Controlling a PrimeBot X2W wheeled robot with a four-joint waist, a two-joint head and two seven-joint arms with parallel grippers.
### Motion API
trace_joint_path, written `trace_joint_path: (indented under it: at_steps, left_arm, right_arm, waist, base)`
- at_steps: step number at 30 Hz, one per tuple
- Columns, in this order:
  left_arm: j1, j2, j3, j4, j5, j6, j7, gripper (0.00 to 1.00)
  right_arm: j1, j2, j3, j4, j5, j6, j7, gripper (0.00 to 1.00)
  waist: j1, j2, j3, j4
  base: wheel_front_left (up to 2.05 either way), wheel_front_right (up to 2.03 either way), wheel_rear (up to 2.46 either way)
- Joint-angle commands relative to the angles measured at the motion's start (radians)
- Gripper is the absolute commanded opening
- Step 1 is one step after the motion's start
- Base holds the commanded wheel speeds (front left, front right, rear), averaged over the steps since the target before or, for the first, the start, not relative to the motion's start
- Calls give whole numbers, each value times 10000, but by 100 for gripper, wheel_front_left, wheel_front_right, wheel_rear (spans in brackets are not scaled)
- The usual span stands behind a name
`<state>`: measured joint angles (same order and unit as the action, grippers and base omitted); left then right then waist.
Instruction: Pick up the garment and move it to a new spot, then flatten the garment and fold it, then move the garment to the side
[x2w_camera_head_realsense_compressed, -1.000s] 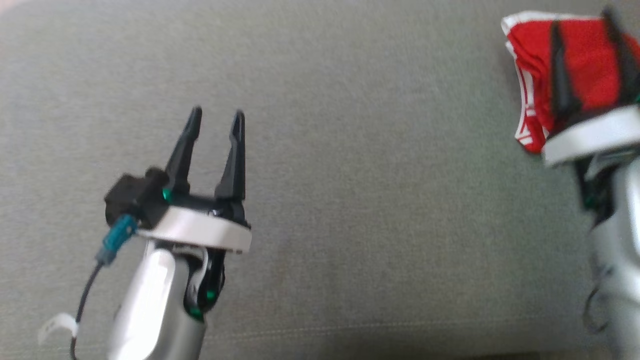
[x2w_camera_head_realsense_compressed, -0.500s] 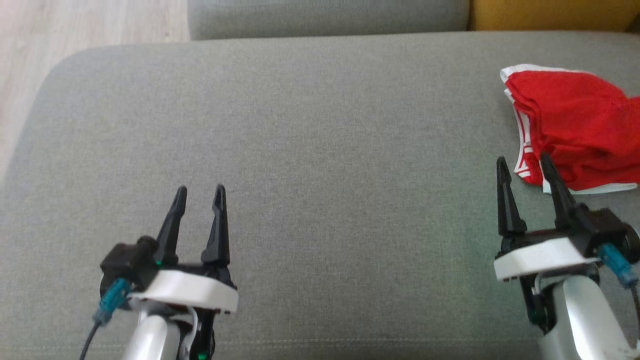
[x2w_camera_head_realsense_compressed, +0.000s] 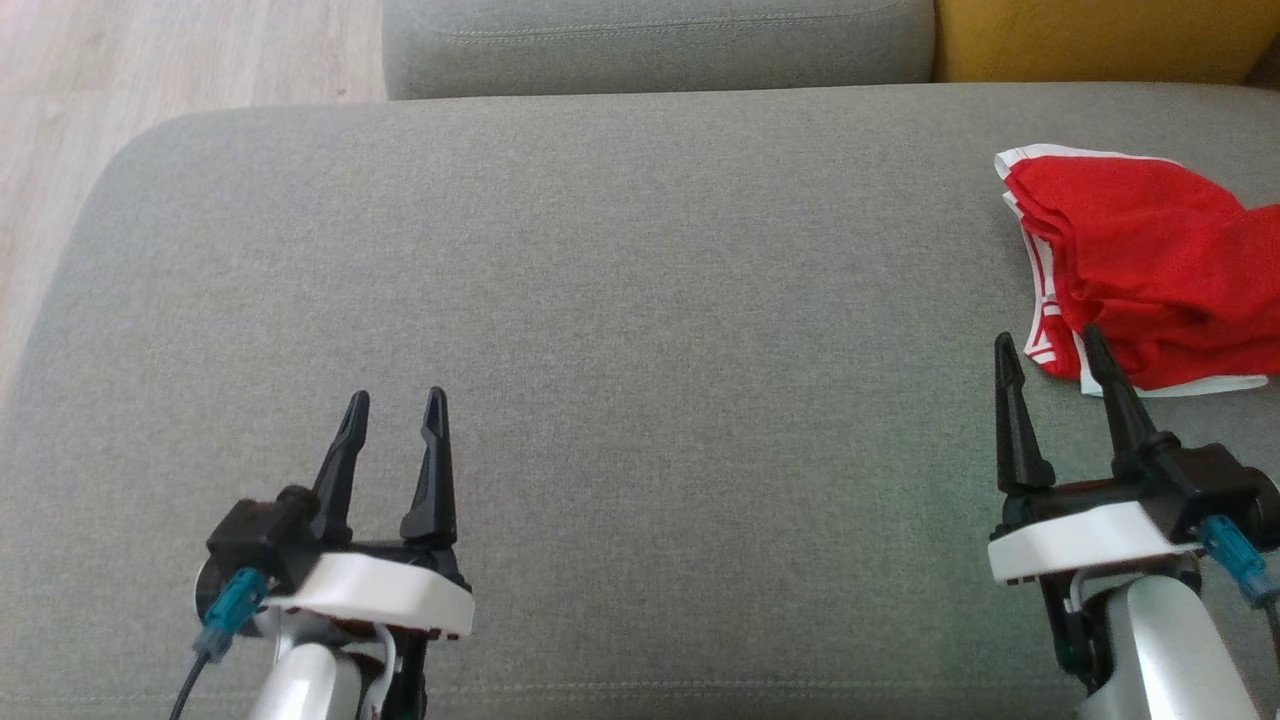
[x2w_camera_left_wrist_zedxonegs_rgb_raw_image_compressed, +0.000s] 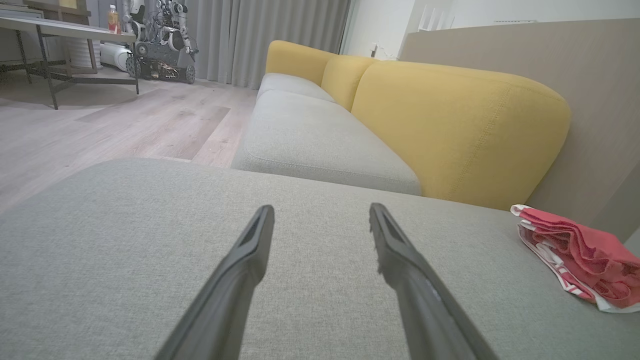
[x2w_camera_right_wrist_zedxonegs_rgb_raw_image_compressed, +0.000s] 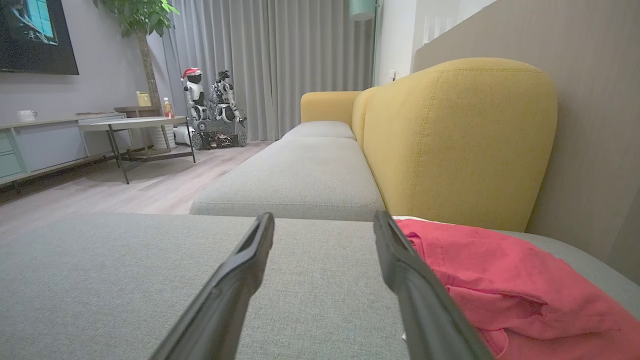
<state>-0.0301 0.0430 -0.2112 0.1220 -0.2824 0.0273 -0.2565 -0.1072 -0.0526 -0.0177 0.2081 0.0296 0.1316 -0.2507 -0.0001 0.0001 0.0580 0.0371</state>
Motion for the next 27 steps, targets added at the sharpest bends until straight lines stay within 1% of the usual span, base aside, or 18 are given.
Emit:
trace_joint_path:
  at_steps: [1, 3, 6, 12, 19, 27]
  left_arm:
    - [-257, 72, 381, -410, 98, 82, -53, 100]
    - [-248, 72, 385, -445, 127, 130, -53, 100]
    - [-217, 72, 328, -469, 483, 8, -53, 100]
    - [-177, 72, 580, -492, 60, -209, -53, 100]
    - [-93, 72, 852, -634, 212, -123, -53, 100]
    - [-34, 72, 955, -630, 56, -224, -53, 100]
  right_arm:
    - [-165, 21, 235, -395, 83, -9, -109, 100]
    - [-156, 22, 235, -410, 108, -9, -109, 100]
    - [-166, 22, 243, -419, 131, -9, -109, 100]
    - [-215, 23, 246, -409, 113, -9, -110, 100]
    - [-215, 23, 295, -455, 139, -9, -110, 100]
    - [-213, 23, 363, -448, 168, -9, -110, 100]
  waist:
    - [1, -1, 5, -7]
    - [1, -1, 5, -12]
    - [1, -1, 15, -33]
    - [1, -1, 68, -51]
    - [1, -1, 79, -78]
    - [1, -1, 68, -130]
  base:
    - [0, 0, 0]
    - [0, 0, 0]
    - [0, 0, 0]
    - [0, 0, 0]
    - [0, 0, 0]
    - [0, 0, 0]
